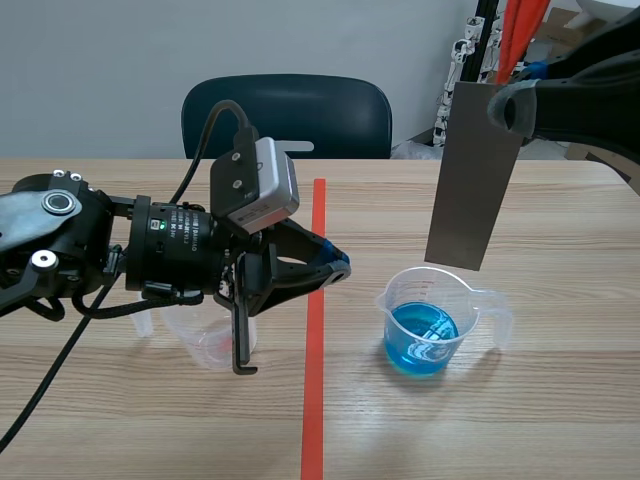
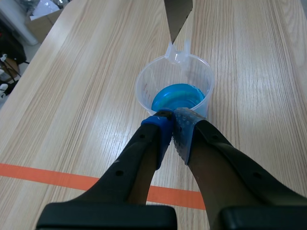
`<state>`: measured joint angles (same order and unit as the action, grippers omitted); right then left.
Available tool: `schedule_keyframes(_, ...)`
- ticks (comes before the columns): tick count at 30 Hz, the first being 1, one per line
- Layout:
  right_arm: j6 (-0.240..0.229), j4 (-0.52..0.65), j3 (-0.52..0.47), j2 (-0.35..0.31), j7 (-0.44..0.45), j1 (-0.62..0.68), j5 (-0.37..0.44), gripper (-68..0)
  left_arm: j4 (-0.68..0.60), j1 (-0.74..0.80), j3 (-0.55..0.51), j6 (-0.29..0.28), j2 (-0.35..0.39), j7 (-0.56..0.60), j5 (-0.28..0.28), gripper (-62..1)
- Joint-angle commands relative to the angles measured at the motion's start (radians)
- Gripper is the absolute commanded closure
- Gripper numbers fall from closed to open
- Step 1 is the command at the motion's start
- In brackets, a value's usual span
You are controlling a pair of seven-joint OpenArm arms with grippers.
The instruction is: Do the redox reaction experiment. lower the plate into the blue solution
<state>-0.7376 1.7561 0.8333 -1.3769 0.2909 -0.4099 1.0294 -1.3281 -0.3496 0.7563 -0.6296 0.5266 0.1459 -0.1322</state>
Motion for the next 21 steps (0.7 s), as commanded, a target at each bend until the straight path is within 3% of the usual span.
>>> schedule_keyframes(1, -0.008, 0.001, -0.003, -0.016, 0.022, -0.02, 0.022, -0.6, -0.014, -0.014, -0.003, 0.006, -0.002, 0.013, -0.009, -4.1)
schedule_keyframes(13, -0.008, -0.024, -0.003, -0.016, 0.023, -0.02, 0.021, -0.6, -0.014, 0.017, -0.007, 0.006, 0.036, 0.026, -0.011, -4.1)
schedule_keyframes(21, -0.008, -0.032, -0.003, -0.013, 0.022, -0.023, 0.021, -0.6, -0.016, 0.117, -0.066, 0.014, 0.1, 0.163, -0.011, -4.0)
